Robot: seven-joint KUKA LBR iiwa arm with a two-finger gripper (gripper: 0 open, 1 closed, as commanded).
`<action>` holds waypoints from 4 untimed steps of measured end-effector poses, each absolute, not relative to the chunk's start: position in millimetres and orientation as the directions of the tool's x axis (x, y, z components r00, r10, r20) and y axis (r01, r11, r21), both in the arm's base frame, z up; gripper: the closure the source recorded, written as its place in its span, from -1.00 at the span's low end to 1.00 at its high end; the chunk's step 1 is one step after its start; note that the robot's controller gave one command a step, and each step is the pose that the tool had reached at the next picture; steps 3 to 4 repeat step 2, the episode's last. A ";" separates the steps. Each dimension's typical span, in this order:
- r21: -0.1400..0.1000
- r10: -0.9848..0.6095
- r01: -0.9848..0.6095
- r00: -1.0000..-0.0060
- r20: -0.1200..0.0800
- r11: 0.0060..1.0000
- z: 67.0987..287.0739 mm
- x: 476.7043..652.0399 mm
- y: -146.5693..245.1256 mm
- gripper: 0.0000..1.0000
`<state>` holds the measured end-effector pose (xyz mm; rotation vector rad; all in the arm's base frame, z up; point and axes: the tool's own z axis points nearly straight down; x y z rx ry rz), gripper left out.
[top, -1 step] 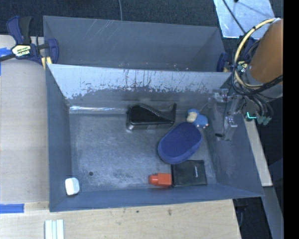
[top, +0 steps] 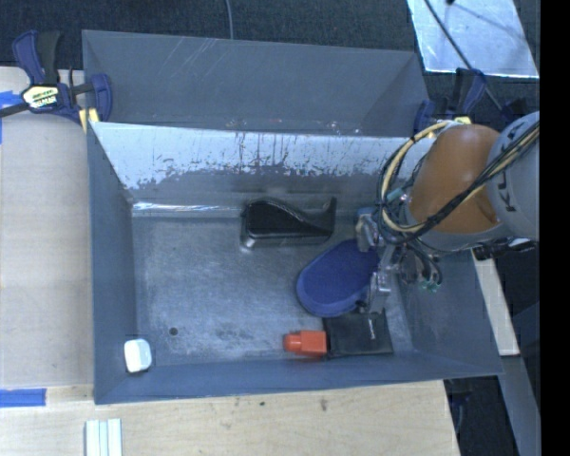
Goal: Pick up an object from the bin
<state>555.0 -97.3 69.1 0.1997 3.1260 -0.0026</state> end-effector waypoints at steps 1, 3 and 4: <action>-0.002 0.125 0.125 -0.992 -0.014 0.992 74.6 556.8 -98.2 1.00; -0.001 0.120 0.120 -0.993 -0.012 0.993 239.0 546.1 -107.3 1.00; -0.001 0.120 0.120 -0.993 -0.012 0.993 239.0 546.1 -107.3 1.00</action>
Offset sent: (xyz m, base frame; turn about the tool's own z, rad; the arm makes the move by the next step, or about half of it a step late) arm 0.0000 0.0000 0.0000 0.0000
